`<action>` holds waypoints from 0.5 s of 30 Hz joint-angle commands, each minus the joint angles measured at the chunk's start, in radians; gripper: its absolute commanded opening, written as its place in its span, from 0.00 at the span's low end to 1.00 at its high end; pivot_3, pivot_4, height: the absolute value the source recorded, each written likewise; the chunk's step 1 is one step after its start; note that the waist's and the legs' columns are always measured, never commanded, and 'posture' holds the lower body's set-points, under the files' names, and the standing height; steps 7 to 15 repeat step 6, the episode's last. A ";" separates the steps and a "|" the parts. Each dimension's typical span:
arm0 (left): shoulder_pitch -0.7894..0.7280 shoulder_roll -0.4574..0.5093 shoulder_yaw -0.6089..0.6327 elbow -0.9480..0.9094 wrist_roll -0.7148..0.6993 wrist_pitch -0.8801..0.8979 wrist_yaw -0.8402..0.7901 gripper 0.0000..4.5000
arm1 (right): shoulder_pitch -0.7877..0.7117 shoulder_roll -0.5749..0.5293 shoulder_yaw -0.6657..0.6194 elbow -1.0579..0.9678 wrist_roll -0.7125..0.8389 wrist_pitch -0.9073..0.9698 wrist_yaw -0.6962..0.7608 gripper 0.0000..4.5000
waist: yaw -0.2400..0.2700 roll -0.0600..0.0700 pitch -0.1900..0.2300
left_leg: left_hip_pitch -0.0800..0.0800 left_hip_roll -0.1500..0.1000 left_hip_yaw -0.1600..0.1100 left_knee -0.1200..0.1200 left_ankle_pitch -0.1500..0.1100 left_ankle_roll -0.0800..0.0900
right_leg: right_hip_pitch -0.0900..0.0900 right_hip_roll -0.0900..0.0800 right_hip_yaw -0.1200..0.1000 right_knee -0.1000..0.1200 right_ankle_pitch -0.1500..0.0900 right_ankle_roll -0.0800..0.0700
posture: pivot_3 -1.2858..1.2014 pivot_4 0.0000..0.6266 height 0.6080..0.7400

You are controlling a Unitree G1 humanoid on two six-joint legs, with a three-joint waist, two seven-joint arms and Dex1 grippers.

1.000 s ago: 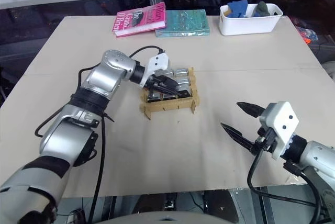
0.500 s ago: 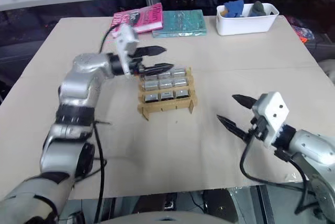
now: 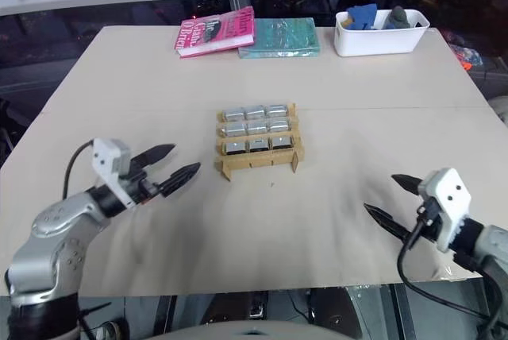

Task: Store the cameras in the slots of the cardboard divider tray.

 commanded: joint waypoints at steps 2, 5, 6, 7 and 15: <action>0.026 0.016 0.028 -0.072 -0.048 -0.023 0.014 0.99 | 0.010 -0.004 -0.075 -0.017 0.025 -0.020 0.025 1.00 | 0.000 -0.001 -0.001 | 0.003 0.000 0.000 0.000 -0.002 0.003 | 0.003 0.000 0.000 0.000 0.000 0.000 | 0.52 0.24 1.00; 0.024 0.014 0.004 -0.077 -0.049 -0.025 0.039 0.99 | 0.002 -0.007 -0.065 -0.006 0.020 -0.025 0.038 1.00 | 0.000 -0.001 -0.001 | 0.009 0.000 0.000 0.000 -0.002 0.003 | 0.008 0.000 0.001 0.000 0.000 0.000 | 0.52 0.24 1.00; 0.019 0.015 -0.001 -0.070 -0.046 -0.028 0.043 0.99 | -0.006 -0.006 -0.057 -0.003 0.016 -0.024 0.034 1.00 | 0.000 -0.001 -0.001 | 0.009 0.000 0.000 0.000 -0.002 0.003 | 0.008 0.000 0.001 0.000 0.000 0.000 | 0.52 0.24 1.00; 0.019 0.015 -0.001 -0.070 -0.046 -0.028 0.043 0.99 | -0.006 -0.006 -0.057 -0.003 0.016 -0.024 0.034 1.00 | 0.000 -0.001 -0.001 | 0.009 0.000 0.000 0.000 -0.002 0.003 | 0.008 0.000 0.001 0.000 0.000 0.000 | 0.52 0.24 1.00; 0.019 0.015 -0.001 -0.070 -0.046 -0.028 0.043 0.99 | -0.006 -0.006 -0.057 -0.003 0.016 -0.024 0.034 1.00 | 0.000 -0.001 -0.001 | 0.009 0.000 0.000 0.000 -0.002 0.003 | 0.008 0.000 0.001 0.000 0.000 0.000 | 0.52 0.24 1.00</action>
